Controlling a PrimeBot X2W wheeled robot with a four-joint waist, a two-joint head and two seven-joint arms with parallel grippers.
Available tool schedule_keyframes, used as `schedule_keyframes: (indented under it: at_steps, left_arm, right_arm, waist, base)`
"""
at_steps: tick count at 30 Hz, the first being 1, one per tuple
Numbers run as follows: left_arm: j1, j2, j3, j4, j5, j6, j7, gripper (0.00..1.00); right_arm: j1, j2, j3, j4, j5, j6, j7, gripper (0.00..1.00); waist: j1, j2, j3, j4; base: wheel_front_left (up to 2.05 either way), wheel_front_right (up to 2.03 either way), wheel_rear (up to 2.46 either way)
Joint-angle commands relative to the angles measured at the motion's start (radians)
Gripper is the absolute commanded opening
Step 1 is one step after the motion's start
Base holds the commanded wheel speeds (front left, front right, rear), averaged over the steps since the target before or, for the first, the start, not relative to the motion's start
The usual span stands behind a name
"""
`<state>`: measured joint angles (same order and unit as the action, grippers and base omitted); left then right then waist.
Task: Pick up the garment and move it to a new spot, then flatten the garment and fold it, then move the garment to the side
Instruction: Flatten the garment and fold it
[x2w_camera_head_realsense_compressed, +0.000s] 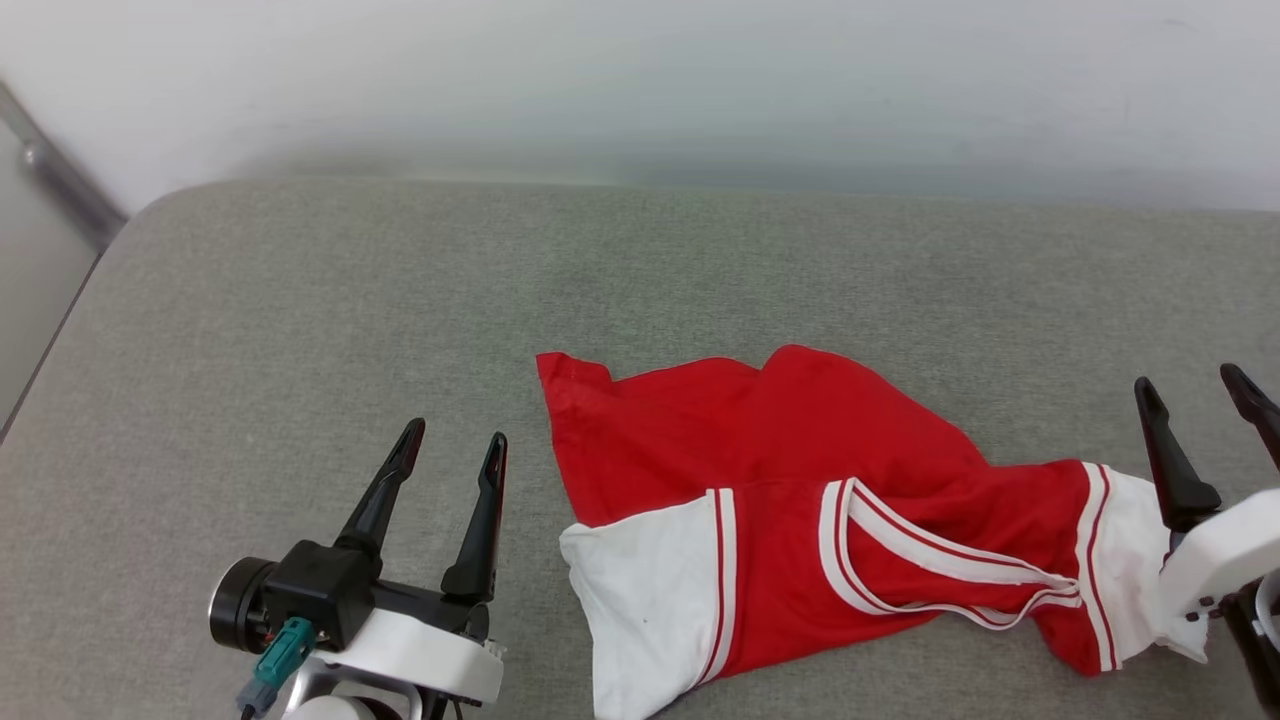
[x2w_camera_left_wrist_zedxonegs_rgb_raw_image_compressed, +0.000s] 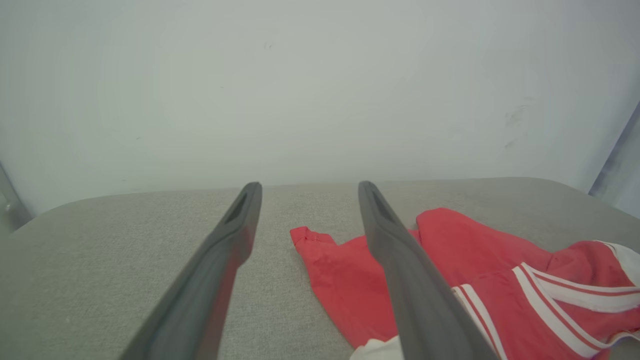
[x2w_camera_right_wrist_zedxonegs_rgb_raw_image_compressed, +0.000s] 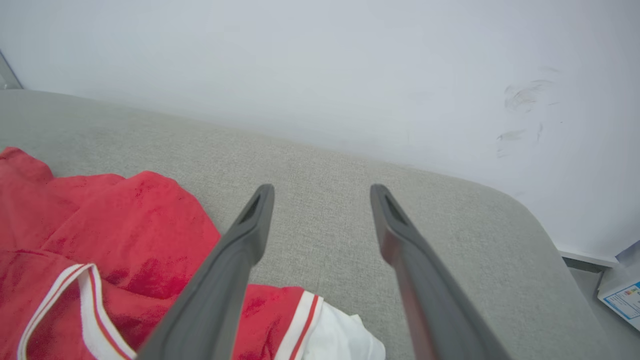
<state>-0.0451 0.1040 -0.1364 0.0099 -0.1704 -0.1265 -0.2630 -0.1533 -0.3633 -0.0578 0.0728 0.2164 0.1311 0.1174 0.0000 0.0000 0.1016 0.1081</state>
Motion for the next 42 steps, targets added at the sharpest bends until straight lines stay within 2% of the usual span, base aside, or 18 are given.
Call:
schedule_keyframes:
  at_steps: [1,7,12,15,19,23,25,28,33,42]
  left_arm:
    - [0.011,0.000,0.000,-0.003,-0.003,-0.002,-0.003,1.00]
    - [0.023,0.003,-0.005,0.000,-0.013,-0.003,-0.003,1.00]
    - [0.034,0.023,-0.034,0.019,-0.030,-0.004,-0.003,1.00]
    - [0.018,0.063,-0.077,0.027,-0.060,-0.003,0.030,1.00]
    - [-0.038,0.151,-0.182,-0.027,-0.142,-0.004,0.219,1.00]
    - [-0.094,0.274,-0.281,-0.105,-0.253,-0.003,0.515,1.00]
    - [-0.125,0.308,-0.300,-0.145,-0.325,-0.004,0.641,1.00]
    - [-0.157,0.364,-0.316,-0.174,-0.372,-0.003,0.785,1.00]
    - [-0.194,0.402,-0.338,-0.170,-0.388,-0.001,0.904,1.00]
    - [-0.284,0.447,-0.425,-0.117,-0.374,-0.003,0.937,1.00]
  right_arm:
    - [0.020,0.024,-0.015,-0.015,0.007,-0.001,-0.036,1.00]
    - [0.099,0.144,-0.052,-0.101,0.000,-0.001,-0.205,1.00]
    - [0.137,0.202,-0.046,-0.120,-0.029,-0.001,-0.243,1.00]
    - [0.141,0.214,-0.045,-0.123,-0.036,-0.001,-0.247,1.00]
    - [0.138,0.217,-0.062,-0.136,-0.042,-0.001,-0.236,1.00]
    - [0.135,0.218,-0.070,-0.148,-0.046,-0.001,-0.223,1.00]
    - [0.133,0.219,-0.068,-0.147,-0.047,-0.001,-0.218,1.00]
    - [0.125,0.224,-0.060,-0.141,-0.047,-0.001,-0.216,1.00]
    - [0.112,0.228,-0.042,-0.127,-0.049,-0.001,-0.213,1.00]
    - [0.094,0.221,-0.031,-0.107,-0.051,-0.001,-0.214,1.00]
  waist:
    - [0.0000,0.0000,-0.007,-0.011]
    - [0.0000,0.0000,-0.014,-0.033]
    - [0.0000,0.0000,-0.011,-0.051]
    - [0.0000,0.0000,-0.004,-0.063]
    - [0.0000,0.0000,0.008,-0.074]
    - [0.0000,0.0000,0.027,-0.086]
    - [0.0000,0.0000,0.040,-0.093]
    - [0.0000,0.0000,0.062,-0.106]
    - [0.0000,0.0000,0.103,-0.123]
    - [0.0000,0.0000,0.158,-0.135]
  base:
    - [0.00,0.00,0.00]
    - [0.00,0.00,0.00]
    - [0.00,0.00,0.00]
    - [0.00,0.00,0.00]
    - [0.00,0.00,0.00]
    - [0.00,0.00,0.00]
    - [0.00,0.00,0.00]
    - [0.00,0.00,0.00]
    - [0.00,0.00,0.00]
    - [0.00,0.00,0.00]
